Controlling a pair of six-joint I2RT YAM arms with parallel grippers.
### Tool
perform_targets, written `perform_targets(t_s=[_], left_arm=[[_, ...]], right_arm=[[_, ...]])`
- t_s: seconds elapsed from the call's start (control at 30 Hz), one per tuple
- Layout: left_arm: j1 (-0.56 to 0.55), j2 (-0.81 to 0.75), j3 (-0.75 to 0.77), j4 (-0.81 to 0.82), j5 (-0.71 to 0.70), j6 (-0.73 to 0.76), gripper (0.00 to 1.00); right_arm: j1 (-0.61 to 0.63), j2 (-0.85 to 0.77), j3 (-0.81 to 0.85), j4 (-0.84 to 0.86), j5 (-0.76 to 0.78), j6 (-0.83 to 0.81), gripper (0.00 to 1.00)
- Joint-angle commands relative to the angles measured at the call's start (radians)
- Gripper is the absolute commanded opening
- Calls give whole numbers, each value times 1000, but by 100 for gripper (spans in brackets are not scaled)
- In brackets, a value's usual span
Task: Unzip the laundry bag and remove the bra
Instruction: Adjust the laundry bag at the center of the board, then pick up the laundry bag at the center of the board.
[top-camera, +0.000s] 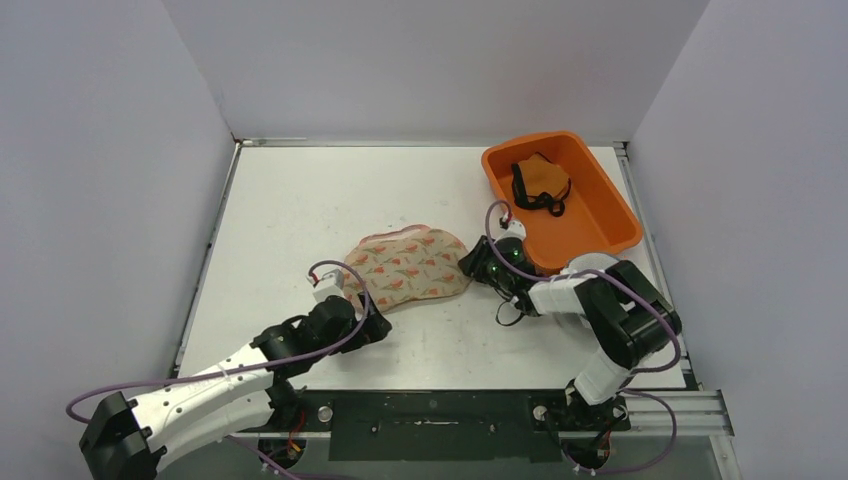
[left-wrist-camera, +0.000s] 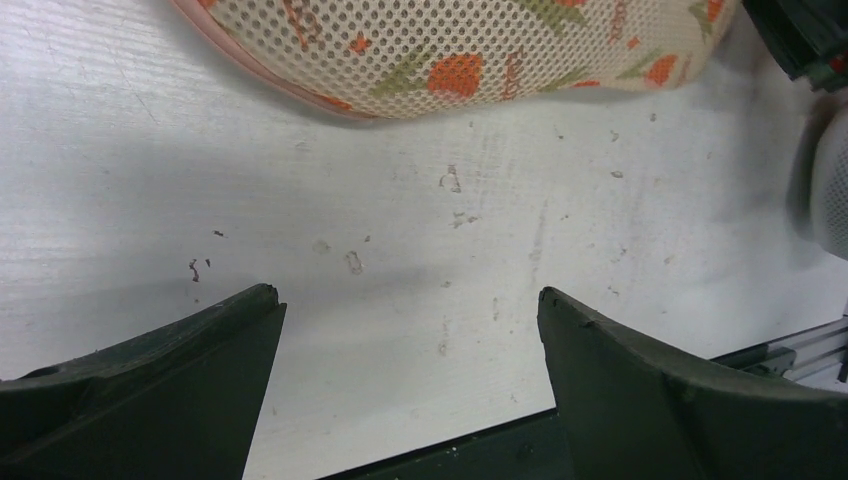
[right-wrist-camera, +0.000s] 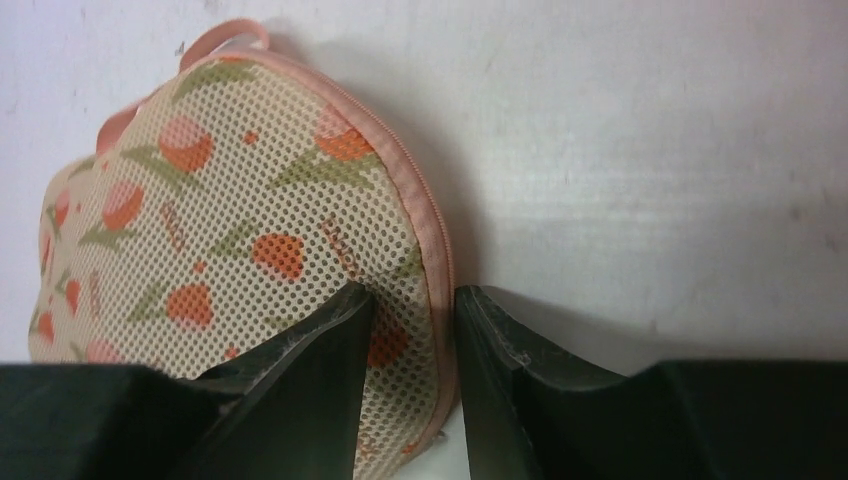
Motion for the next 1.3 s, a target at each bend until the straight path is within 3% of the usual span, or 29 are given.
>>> perform_targets(t_s=[0.0,0.2,0.37,0.57,0.7,0.9,1.27], left_arm=[[-5,60,-21,143,-16,2,100],[-4,89,-28,193,-44,-12,100],[-6,84,-4,190,-57,-12,100],[-6,29,-31,173,-40,-39,96],[-3,-50,-141,287,-15,-123,96],[-5,-11,-214,466,29,-185,97],[-16,47,-267,590,37,-275,99]], right_arm=[[57,-171,-132,58,22,27,36],[247,-393,-338,43,190,144,39],[456,-447,-370,15,347,220,43],[549,-590,-377,-142,493,176,79],[552,-702,-435,-178,476,165,89],[552,-794,-522,-97,433,267,88],[555,-491,-462,112,361,472,77]])
